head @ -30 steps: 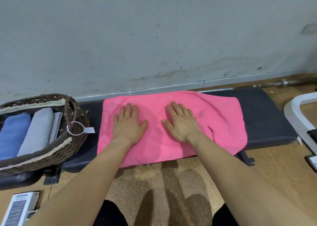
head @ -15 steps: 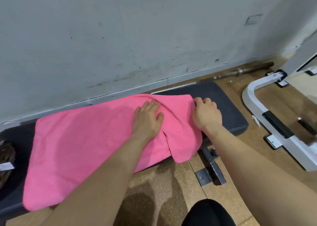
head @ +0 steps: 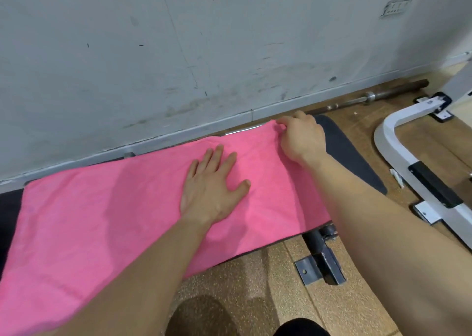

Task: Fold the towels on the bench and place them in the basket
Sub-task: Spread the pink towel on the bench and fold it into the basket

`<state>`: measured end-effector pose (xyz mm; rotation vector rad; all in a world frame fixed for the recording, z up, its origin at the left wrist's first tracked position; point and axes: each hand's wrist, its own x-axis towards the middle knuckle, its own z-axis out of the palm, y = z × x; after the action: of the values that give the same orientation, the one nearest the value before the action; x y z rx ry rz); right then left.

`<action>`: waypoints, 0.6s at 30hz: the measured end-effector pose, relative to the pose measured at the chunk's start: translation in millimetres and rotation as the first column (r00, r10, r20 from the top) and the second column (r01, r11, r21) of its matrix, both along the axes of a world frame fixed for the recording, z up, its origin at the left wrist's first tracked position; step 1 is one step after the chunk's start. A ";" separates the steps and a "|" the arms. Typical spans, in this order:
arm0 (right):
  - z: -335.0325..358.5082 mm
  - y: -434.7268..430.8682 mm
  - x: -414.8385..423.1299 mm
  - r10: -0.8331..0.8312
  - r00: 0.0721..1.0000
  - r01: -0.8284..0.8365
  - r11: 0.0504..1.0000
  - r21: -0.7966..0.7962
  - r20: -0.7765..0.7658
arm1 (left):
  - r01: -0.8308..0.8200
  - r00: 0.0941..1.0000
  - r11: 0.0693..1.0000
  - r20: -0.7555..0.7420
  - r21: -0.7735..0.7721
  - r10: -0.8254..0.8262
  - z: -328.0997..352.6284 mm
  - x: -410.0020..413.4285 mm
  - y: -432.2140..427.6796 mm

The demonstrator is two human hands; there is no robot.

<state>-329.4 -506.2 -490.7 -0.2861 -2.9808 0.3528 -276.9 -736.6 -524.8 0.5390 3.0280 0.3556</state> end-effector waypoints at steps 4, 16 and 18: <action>-10.2 -2.3 51.7 0.095 0.991 -0.094 0.996 0.013 -0.091 | 0.004 1.000 0.999 0.021 -0.052 -0.003 0.0 -0.3 2.7; -33.4 -0.5 104.1 0.090 0.967 -0.108 0.992 0.060 0.237 | 0.027 0.998 0.990 0.056 -0.139 -0.020 -0.8 -0.8 3.8; -33.3 -1.5 104.9 0.098 0.966 -0.117 0.991 0.065 0.240 | 0.020 0.998 0.990 0.055 -0.139 -0.012 -1.4 -0.5 3.7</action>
<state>-224.5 -507.7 -523.9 -0.1680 -3.2444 0.2246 -277.4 -732.9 -526.2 0.5344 2.9651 0.1539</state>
